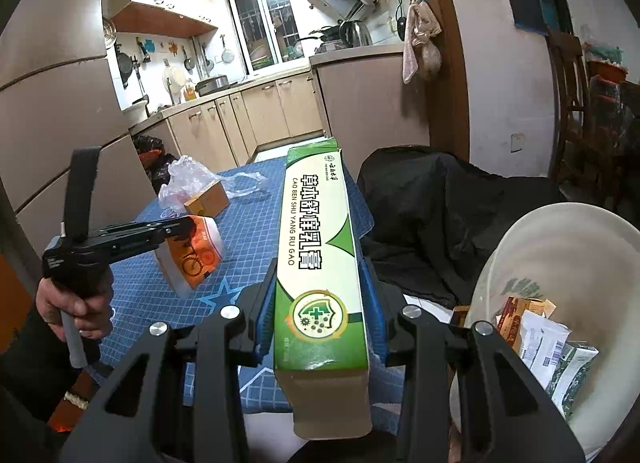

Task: Collect trash
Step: 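Carry the paper cup and green box over the bucket with both tools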

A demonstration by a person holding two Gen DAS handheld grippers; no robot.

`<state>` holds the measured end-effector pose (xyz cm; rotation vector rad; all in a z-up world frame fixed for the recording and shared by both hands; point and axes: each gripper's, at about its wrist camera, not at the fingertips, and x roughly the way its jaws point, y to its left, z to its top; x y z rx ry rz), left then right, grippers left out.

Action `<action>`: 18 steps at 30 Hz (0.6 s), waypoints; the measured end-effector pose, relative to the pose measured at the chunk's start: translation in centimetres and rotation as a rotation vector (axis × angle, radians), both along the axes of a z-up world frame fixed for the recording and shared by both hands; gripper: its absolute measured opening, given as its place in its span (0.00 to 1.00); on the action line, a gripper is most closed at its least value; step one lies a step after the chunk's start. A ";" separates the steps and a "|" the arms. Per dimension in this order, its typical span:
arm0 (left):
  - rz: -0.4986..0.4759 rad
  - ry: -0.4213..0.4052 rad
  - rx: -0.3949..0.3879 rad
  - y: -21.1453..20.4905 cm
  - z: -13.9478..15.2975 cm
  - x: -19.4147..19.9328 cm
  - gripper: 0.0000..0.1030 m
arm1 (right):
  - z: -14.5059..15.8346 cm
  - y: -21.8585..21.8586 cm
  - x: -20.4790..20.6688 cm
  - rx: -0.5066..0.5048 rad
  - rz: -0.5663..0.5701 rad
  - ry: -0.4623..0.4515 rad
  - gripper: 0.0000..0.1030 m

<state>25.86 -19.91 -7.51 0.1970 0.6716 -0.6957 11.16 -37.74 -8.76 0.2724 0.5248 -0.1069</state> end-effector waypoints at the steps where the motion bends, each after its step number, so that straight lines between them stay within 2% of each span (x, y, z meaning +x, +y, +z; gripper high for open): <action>1: -0.013 -0.011 -0.002 -0.7 0.5 -0.6 0.20 | 0.2 -0.1 -0.2 -0.004 -0.006 -0.003 0.35; 10: -0.122 -0.098 -0.002 -7.7 3.6 -5.2 0.20 | 1.8 -3.0 -3.9 -0.048 -0.106 -0.028 0.35; 18: -0.254 -0.152 -0.003 -14.7 4.6 -9.4 0.20 | 3.0 -6.9 -8.2 -0.106 -0.239 -0.030 0.35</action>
